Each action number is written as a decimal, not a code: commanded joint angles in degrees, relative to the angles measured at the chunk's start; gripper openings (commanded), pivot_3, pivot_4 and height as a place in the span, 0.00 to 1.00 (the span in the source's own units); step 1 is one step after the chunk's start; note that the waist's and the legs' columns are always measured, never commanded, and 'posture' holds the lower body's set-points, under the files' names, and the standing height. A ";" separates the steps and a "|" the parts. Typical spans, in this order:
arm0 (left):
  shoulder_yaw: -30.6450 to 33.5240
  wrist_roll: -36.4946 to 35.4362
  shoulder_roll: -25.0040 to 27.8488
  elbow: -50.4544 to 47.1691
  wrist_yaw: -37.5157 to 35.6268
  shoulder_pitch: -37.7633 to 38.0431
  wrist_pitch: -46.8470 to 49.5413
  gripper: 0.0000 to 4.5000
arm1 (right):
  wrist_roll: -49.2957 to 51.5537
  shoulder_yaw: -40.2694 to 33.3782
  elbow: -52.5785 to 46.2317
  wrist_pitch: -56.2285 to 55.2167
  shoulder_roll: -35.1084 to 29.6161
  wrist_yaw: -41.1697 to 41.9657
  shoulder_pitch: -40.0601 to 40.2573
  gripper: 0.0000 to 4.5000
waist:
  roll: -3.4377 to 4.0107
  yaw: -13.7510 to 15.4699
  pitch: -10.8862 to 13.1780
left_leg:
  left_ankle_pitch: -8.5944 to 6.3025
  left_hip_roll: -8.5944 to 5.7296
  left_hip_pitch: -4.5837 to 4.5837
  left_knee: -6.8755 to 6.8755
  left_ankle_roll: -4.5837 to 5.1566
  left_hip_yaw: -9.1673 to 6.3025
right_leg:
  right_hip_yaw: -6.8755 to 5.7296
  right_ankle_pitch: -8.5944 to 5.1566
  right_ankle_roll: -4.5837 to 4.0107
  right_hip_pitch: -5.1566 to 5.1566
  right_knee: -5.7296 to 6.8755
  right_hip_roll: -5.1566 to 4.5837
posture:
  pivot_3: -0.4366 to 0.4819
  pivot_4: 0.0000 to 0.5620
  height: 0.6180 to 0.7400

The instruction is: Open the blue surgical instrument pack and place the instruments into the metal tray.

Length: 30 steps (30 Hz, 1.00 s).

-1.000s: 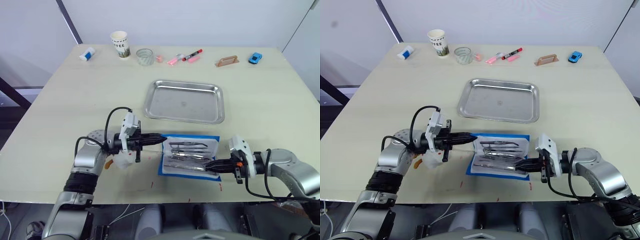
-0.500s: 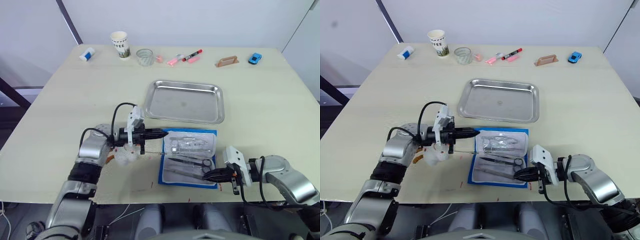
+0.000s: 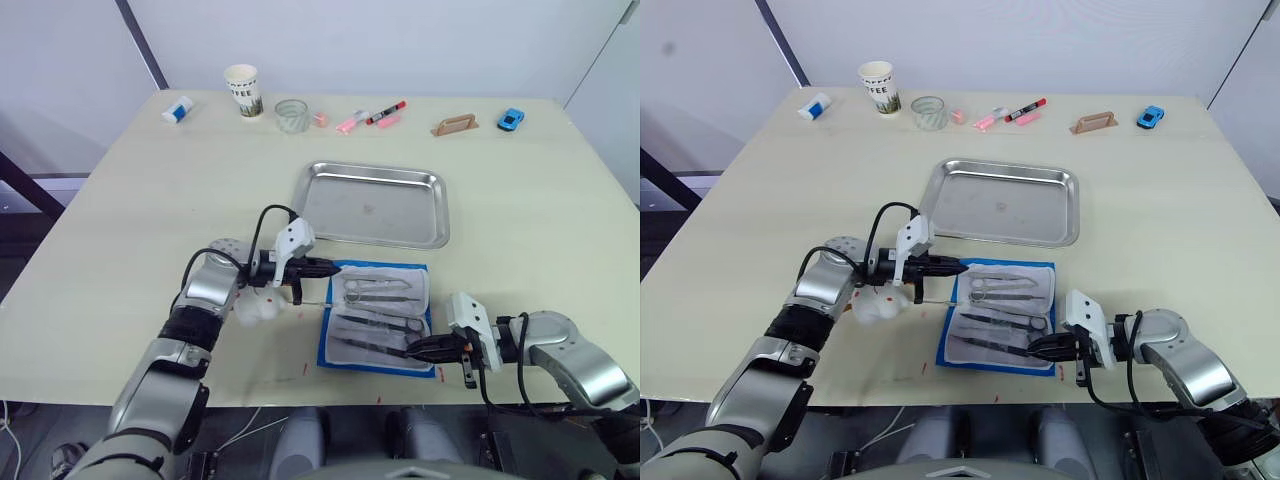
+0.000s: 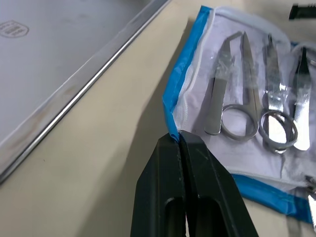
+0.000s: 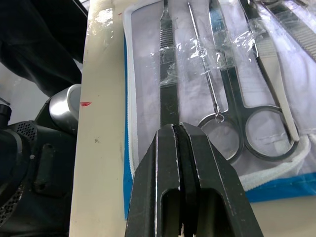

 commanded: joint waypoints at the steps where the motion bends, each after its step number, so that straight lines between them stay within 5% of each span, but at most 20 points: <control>1: -2.01 3.78 -0.42 2.25 1.90 0.54 -2.41 0.00 | -1.00 0.09 0.13 -0.04 0.71 -1.18 0.75 0.00 | 0.00 0.05 0.00 | 0.00 0.00 0.10 -0.01 0.00 0.00 | 0.00 0.00 0.00 0.10 -0.01 0.00 | 0.48 0.27 1.00; 11: 0.37 0.61 -0.21 0.86 -0.43 1.89 -3.10 0.00 | 1.55 -1.93 -0.62 1.33 1.84 -1.11 0.55 0.00 | 0.01 -0.07 0.01 | -0.01 0.00 0.31 -0.07 0.00 0.01 | 0.01 -0.01 -0.01 0.32 -0.04 0.00 | 0.48 0.27 1.00; 13: 0.94 -0.05 -0.07 -0.04 -0.73 2.14 -2.02 0.00 | 2.08 -2.50 -0.92 1.42 1.79 -0.91 0.30 0.20 | 0.01 -0.12 0.01 | -0.01 0.00 0.31 -0.08 0.00 0.01 | 0.02 -0.01 -0.01 0.31 -0.04 0.00 | 0.48 0.27 1.00; 20: 4.74 -4.04 1.99 -5.27 -1.99 5.22 -0.59 0.76 | 4.41 -5.15 -3.97 1.25 0.38 -0.38 0.71 0.99 | 0.04 -0.14 0.04 | -0.01 0.01 0.30 -0.11 0.01 0.01 | 0.03 -0.02 -0.01 0.27 -0.04 0.01 | 0.48 0.27 1.00; 24: 9.85 -9.51 5.28 -11.17 -3.57 9.37 1.54 0.98 | 6.42 -7.38 -7.07 1.99 -1.03 0.05 2.59 1.00 | 0.05 -0.43 0.09 | -0.01 0.02 0.27 -0.17 0.01 0.06 | 0.08 -0.02 -0.01 0.22 -0.06 -0.01 | 0.48 0.27 1.00; 30: 13.44 -14.30 6.95 -14.38 -5.72 12.43 2.33 0.98 | 7.77 -8.27 -7.83 2.49 -1.76 0.55 4.15 1.00 | 0.07 -0.12 0.12 | -0.02 0.03 0.27 -0.18 0.01 0.10 | 0.08 -0.02 -0.01 0.19 -0.06 -0.03 | 0.48 0.27 1.00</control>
